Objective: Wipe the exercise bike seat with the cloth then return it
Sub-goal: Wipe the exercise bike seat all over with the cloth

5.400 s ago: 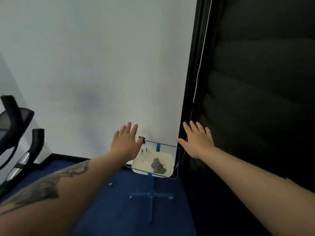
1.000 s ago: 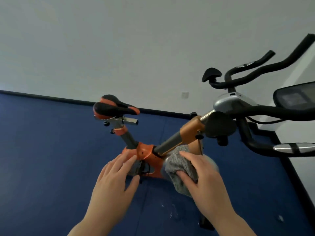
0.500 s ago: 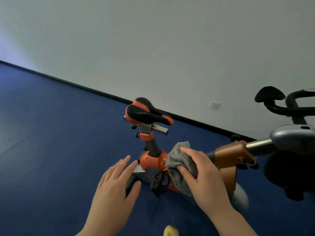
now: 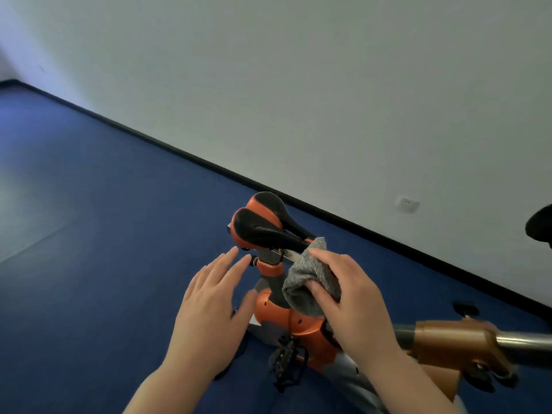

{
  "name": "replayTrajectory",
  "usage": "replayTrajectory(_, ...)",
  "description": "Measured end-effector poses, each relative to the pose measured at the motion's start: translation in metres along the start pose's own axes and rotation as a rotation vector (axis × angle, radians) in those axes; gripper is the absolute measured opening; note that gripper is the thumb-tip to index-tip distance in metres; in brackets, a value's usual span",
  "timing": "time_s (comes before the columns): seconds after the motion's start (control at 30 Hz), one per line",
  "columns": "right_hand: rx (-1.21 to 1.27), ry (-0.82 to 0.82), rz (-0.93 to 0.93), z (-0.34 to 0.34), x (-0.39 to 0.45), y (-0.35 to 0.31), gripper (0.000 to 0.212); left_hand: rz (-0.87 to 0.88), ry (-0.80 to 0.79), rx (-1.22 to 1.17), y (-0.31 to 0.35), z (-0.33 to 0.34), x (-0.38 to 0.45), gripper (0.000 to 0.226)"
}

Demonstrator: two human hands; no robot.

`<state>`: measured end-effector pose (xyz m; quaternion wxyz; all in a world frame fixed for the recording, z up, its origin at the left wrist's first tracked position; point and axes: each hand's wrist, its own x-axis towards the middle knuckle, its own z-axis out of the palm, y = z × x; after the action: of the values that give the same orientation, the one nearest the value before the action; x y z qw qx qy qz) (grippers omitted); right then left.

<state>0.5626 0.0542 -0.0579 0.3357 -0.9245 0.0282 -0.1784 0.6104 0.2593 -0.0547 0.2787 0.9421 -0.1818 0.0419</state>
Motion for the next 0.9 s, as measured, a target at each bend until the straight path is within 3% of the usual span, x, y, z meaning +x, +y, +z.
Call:
replayTrajectory(0.2, -0.041, -0.039, 0.020, 0.037, 0.041, -0.001, 0.044, -0.037, -0.025, -0.023, -0.040, 0.001, 0.045, 0.054)
replayTrajectory(0.6, -0.043, 0.086, 0.286, 0.137, 0.126, -0.030, 0.043, 0.234, -0.225, -0.047, -0.136, -0.015, 0.181, 0.049)
replayTrajectory(0.9, -0.182, 0.214, 0.452, 0.139, 0.122, -0.033, 0.044, 0.358, -0.423, -0.106, -0.169, 0.007, 0.214, 0.053)
